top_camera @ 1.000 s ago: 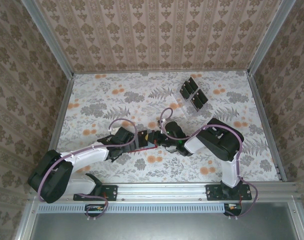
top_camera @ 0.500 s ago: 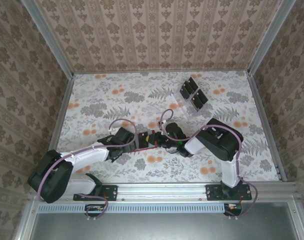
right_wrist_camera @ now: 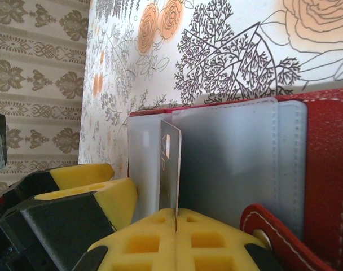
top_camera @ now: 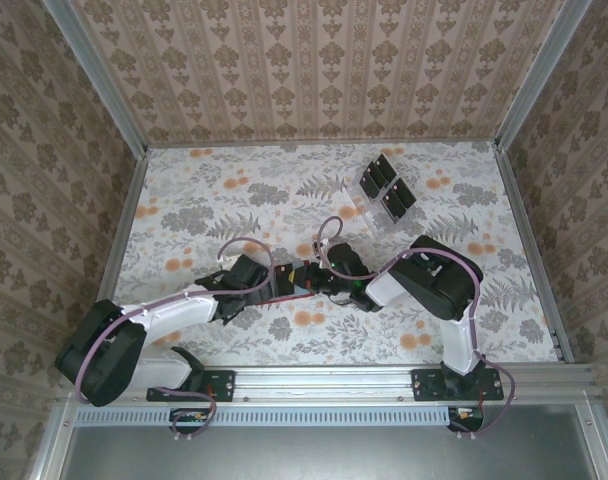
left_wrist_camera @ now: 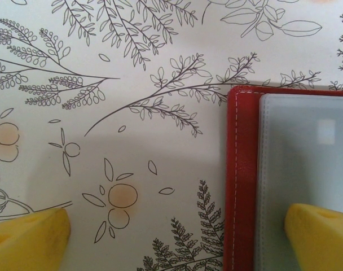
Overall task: Put the credit cards into the card holder
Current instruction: Insert the credit card into the card slot.
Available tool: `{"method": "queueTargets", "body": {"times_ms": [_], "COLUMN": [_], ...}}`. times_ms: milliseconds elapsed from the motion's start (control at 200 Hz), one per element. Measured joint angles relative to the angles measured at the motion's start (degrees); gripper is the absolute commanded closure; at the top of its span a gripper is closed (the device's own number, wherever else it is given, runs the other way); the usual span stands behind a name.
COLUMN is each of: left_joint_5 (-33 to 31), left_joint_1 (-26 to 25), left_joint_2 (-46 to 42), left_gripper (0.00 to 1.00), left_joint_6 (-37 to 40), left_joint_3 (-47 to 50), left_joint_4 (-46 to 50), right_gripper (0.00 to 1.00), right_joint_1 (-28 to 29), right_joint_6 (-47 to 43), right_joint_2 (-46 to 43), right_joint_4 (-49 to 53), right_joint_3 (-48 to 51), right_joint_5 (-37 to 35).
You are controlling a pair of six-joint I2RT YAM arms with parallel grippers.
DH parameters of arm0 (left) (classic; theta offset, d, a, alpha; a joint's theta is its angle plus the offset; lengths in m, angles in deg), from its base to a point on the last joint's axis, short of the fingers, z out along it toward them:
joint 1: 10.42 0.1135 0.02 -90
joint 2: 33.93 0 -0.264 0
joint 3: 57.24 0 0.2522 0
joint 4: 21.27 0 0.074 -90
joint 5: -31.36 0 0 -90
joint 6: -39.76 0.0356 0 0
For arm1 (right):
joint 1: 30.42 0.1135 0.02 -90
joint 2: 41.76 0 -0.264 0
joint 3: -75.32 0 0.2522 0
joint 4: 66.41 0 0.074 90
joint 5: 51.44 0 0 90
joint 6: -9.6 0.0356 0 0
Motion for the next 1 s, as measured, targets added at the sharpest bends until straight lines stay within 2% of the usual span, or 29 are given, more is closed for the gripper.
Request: {"method": "queueTargets", "body": {"times_ms": [320, 585, 805, 1000], "left_joint_5": [0.0, -0.2, 0.3, 2.6], "left_joint_1": [0.0, 0.0, 0.5, 4.2], "left_joint_2": [0.0, 0.2, 0.2, -1.5], "left_gripper": [0.0, 0.0, 0.0, 0.0], "left_joint_6": [0.0, 0.0, 0.0, 0.6], "left_joint_3": [0.0, 0.0, -0.5, -0.8], "left_joint_4": [-0.1, -0.3, 0.2, 2.2], "right_gripper": [1.0, 1.0, 0.7, 0.6], "right_joint_1": [0.2, 0.4, 0.6, 0.8], "right_joint_6": [0.1, -1.4, -4.7, -10.4], "right_joint_2": [1.0, 1.4, 0.4, -1.3], "right_joint_4": [1.3, 9.7, 17.4, 30.0], "right_joint_3": [-1.9, -6.9, -10.4, -15.5], "right_joint_5": [1.3, 3.1, 4.3, 4.0]}}
